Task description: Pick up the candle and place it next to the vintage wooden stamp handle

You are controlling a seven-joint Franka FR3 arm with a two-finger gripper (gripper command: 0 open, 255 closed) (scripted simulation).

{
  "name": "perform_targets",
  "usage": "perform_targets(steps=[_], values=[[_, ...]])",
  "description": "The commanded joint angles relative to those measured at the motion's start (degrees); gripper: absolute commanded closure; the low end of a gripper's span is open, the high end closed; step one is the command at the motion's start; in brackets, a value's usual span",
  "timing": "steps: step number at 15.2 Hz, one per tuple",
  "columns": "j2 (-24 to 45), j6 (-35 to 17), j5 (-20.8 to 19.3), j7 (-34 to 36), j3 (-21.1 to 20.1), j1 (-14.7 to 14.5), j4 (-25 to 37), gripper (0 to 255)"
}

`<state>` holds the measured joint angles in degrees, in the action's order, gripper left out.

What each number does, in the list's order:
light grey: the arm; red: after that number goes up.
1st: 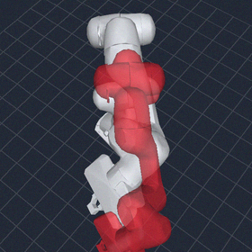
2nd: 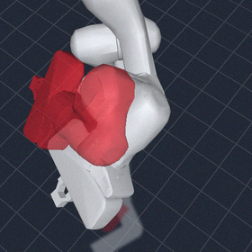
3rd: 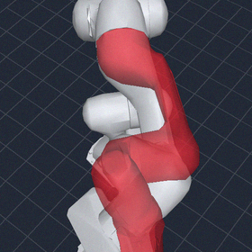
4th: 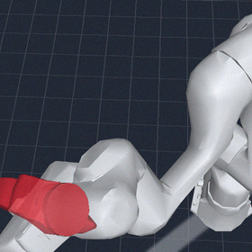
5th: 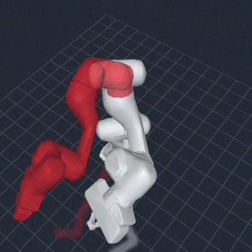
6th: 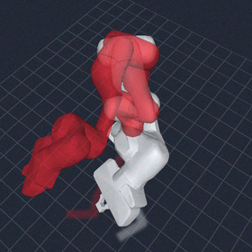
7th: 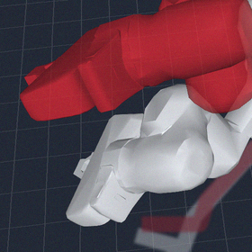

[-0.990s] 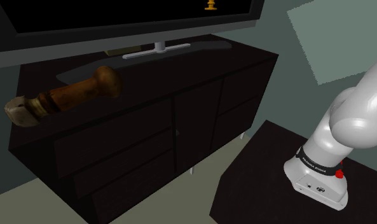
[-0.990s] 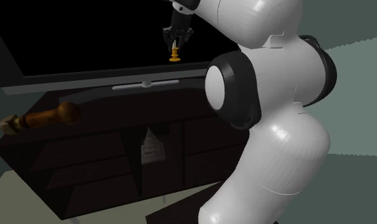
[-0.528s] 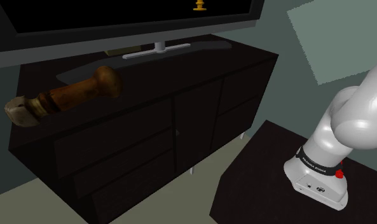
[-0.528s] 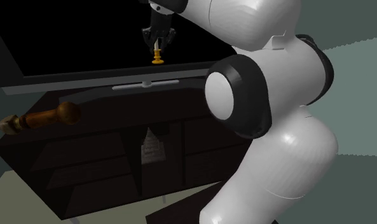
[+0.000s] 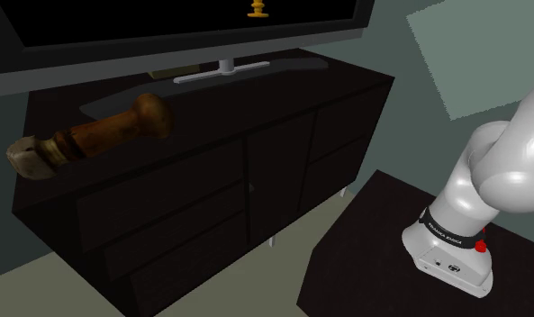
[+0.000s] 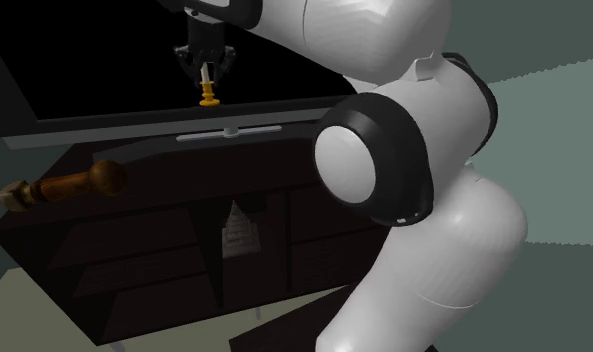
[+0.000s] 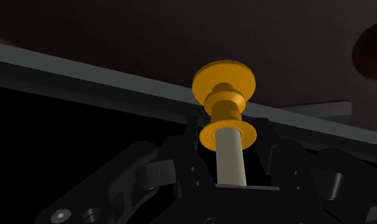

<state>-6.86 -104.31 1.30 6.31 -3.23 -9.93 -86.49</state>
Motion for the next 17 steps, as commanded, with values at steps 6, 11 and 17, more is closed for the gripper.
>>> perform_targets(steps=[6,11,17], values=[[4.4,0.8,-4.3,10.3,-5.9,-4.2,5.0,255],[9.8,2.8,-8.5,17.5,-9.8,-7.8,11.7,255],[12.4,1.8,-10.9,21.7,-11.5,-10.3,12.6,255]])
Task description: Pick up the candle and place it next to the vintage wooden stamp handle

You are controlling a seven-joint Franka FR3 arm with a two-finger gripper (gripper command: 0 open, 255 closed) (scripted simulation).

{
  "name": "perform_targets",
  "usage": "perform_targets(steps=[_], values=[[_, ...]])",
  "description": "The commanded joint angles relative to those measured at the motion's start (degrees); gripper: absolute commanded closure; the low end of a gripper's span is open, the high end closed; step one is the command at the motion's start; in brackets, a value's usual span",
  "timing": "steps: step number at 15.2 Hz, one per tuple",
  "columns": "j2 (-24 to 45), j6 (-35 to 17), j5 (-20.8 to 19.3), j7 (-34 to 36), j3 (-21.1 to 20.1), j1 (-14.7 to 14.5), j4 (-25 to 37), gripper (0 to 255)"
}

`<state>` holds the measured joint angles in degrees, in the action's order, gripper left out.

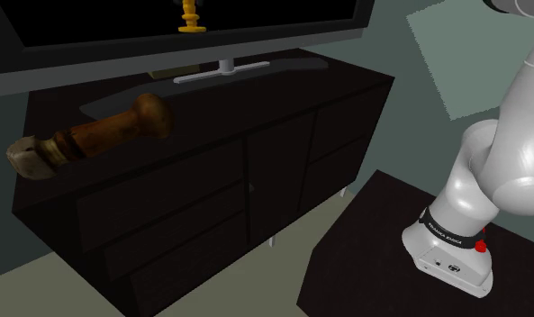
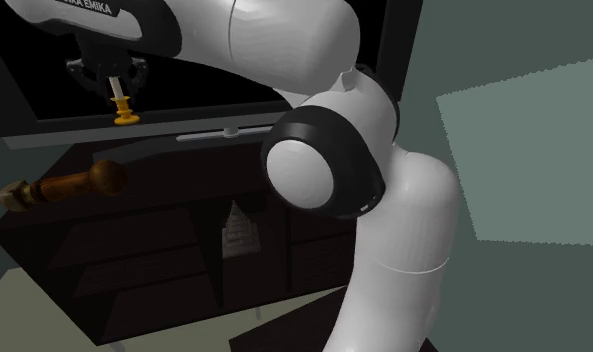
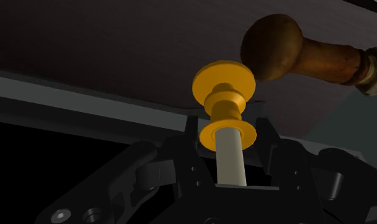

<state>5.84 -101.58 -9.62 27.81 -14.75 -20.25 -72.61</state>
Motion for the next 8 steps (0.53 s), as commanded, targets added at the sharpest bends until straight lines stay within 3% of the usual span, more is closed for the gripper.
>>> perform_targets(steps=[1,8], values=[[-0.8,-1.9,0.1,0.3,0.0,0.1,-2.7,255],[-3.5,-8.4,0.8,0.6,0.3,0.6,-11.7,255]])
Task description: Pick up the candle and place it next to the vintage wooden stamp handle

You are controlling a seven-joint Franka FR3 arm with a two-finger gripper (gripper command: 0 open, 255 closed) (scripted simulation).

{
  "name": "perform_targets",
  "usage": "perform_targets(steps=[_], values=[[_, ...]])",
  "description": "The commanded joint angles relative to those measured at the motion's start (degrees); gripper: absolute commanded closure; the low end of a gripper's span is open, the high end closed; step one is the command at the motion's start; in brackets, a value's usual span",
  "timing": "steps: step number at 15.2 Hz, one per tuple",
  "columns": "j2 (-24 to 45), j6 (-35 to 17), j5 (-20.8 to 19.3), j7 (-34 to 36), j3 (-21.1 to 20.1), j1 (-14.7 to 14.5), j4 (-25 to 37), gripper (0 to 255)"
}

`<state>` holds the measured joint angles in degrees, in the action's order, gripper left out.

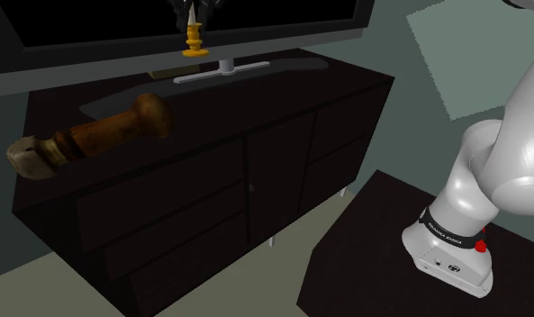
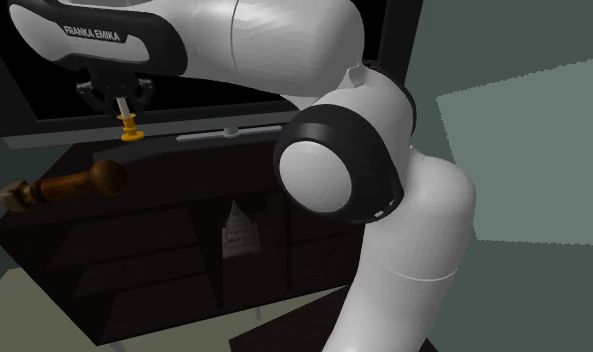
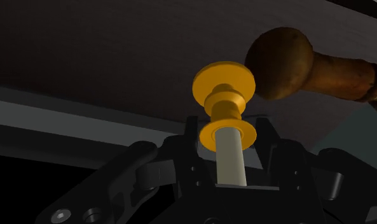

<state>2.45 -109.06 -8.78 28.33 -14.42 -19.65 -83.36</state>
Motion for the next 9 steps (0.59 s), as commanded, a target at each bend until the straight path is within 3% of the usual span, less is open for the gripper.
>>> perform_targets(steps=[1,9], values=[[-0.4,-1.8,0.0,0.2,0.0,0.1,-2.1,255],[-2.0,-8.4,0.2,0.8,0.3,0.3,-10.4,255]])
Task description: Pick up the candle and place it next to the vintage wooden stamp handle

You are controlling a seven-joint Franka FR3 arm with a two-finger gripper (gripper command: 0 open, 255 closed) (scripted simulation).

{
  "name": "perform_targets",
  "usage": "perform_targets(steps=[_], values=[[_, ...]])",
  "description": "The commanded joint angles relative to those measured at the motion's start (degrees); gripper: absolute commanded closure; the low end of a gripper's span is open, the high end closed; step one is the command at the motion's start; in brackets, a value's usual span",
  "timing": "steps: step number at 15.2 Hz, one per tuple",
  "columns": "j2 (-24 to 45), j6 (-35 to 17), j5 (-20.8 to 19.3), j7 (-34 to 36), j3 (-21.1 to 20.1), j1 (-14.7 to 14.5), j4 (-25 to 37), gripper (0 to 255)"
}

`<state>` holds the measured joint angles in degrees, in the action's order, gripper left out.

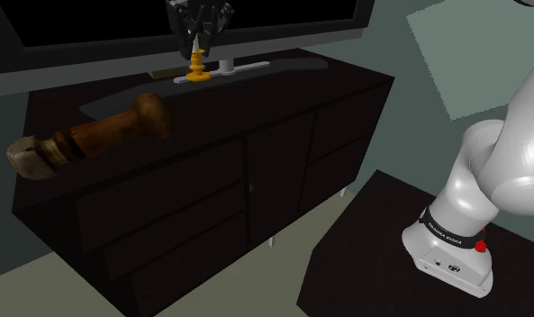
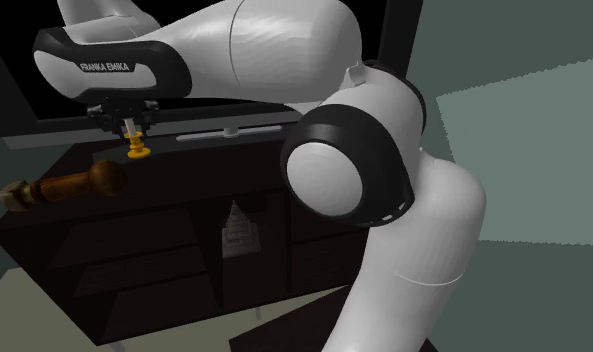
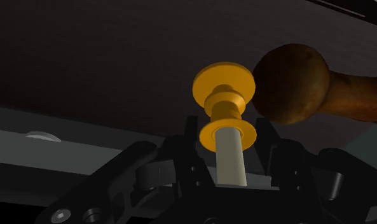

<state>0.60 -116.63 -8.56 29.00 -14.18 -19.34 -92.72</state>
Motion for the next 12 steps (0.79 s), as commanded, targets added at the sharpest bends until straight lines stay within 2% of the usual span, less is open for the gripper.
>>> perform_targets(steps=[1,12], values=[[-0.3,-1.6,0.0,0.2,0.0,0.0,-1.9,255],[-0.9,-10.2,-0.6,1.3,0.2,0.2,-11.0,255]])
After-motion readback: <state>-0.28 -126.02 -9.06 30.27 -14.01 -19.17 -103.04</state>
